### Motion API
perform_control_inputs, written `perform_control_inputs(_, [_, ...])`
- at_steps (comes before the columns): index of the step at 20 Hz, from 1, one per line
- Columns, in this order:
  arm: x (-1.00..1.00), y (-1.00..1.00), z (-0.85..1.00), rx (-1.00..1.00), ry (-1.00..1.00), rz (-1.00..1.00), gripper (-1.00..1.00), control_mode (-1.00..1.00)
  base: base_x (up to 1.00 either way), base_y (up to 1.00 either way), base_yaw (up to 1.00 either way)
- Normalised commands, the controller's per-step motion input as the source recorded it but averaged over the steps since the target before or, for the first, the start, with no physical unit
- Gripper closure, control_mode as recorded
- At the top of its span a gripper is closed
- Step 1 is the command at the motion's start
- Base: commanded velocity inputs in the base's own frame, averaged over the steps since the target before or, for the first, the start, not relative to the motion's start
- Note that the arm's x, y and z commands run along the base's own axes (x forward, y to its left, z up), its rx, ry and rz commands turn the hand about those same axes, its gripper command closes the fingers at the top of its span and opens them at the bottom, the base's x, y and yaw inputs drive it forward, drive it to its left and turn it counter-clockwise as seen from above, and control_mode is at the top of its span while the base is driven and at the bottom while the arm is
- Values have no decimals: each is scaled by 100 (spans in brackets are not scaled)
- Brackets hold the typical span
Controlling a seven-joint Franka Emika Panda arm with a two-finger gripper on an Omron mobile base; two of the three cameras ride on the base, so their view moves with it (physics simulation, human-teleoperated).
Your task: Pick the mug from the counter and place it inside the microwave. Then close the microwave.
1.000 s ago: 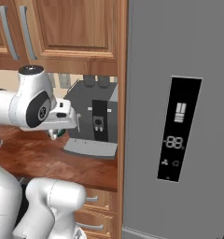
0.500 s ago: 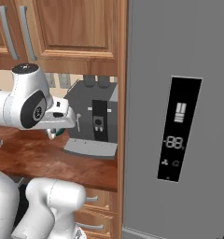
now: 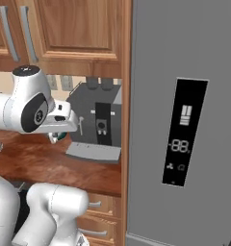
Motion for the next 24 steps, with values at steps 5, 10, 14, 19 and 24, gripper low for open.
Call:
perform_control_inputs(5, [0,0,0,0,0,0,100,100,-56,0,0])
perform_control_inputs(10, [0,0,0,0,0,0,100,100,-57,0,0])
perform_control_inputs(14, [0,0,0,0,0,0,100,100,-69,0,0])
perform_control_inputs(19, [0,0,0,0,0,0,100,100,-68,0,-1])
perform_control_inputs(24, [0,0,0,0,0,0,100,100,-61,-13,-29])
